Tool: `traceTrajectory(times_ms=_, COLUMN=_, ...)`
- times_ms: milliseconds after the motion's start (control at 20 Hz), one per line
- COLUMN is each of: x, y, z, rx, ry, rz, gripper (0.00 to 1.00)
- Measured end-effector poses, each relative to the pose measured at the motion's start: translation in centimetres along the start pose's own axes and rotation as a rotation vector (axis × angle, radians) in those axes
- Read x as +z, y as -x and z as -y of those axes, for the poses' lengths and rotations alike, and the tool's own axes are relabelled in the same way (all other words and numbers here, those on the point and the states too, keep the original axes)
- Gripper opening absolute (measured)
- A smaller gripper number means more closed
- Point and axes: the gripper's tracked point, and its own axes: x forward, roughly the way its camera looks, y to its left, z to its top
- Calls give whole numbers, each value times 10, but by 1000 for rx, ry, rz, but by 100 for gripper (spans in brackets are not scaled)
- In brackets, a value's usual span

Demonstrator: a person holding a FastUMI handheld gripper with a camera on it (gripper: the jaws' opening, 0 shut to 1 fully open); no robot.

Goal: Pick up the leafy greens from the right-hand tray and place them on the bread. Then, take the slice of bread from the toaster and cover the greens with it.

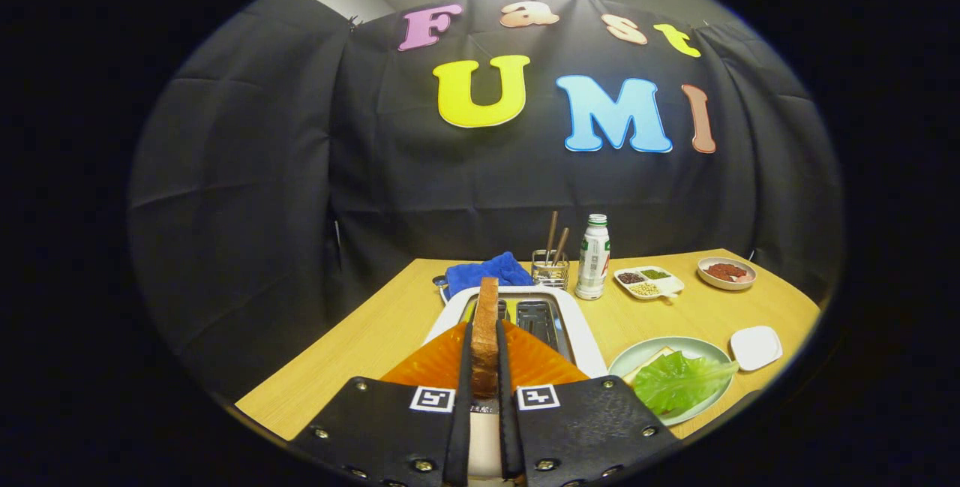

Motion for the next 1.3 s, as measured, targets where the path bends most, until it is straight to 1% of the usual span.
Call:
traceTrajectory(times_ms=50, x=3, y=8, z=0, rx=9, ry=-11, rz=-5, gripper=11)
traceTrajectory(times_ms=100, x=0, y=2, z=-1, rx=15, ry=-20, rz=-6, gripper=6)
traceTrajectory(times_ms=350, x=14, y=8, z=4, rx=-8, ry=-36, rz=24, gripper=6)
traceTrajectory(times_ms=600, x=52, y=22, z=9, rx=0, ry=-69, rz=85, gripper=5)
traceTrajectory(times_ms=800, x=85, y=38, z=31, rx=-3, ry=-104, rz=143, gripper=5)
traceTrajectory(times_ms=950, x=101, y=50, z=51, rx=-15, ry=-93, rz=186, gripper=5)
traceTrajectory(times_ms=1100, x=102, y=53, z=75, rx=-13, ry=-105, rz=181, gripper=5)
traceTrajectory(times_ms=1300, x=88, y=51, z=110, rx=-16, ry=-91, rz=146, gripper=5)
